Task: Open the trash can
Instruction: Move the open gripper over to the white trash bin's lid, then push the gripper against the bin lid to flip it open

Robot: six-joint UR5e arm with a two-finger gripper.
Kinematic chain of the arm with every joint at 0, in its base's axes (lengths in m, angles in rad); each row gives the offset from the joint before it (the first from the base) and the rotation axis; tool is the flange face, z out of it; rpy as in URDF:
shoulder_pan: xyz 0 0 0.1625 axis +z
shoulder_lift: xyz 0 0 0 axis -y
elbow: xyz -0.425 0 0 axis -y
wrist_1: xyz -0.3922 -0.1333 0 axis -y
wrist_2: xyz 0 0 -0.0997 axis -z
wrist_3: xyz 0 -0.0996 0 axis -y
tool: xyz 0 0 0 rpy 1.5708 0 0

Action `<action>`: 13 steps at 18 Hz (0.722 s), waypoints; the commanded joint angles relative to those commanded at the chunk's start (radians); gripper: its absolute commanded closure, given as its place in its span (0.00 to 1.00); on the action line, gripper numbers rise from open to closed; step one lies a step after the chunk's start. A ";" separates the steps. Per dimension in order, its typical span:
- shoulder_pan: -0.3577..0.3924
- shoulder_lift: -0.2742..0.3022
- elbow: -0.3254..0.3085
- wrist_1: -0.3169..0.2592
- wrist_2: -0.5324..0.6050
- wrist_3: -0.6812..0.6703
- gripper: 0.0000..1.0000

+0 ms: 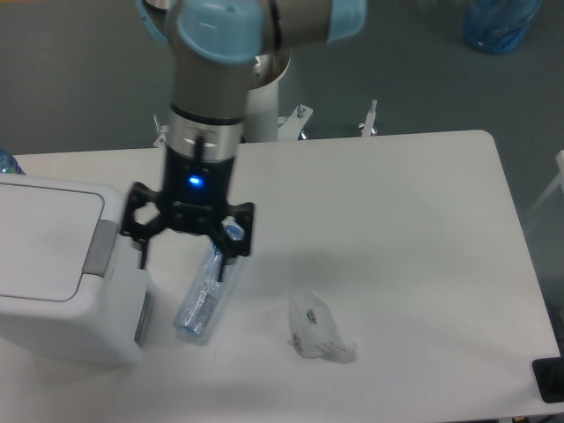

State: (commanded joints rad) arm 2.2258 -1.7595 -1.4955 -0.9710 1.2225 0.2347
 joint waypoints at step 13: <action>-0.034 -0.005 -0.038 0.005 0.003 -0.060 0.00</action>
State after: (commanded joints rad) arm 2.1921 -1.7641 -1.5340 -0.9664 1.2257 0.1749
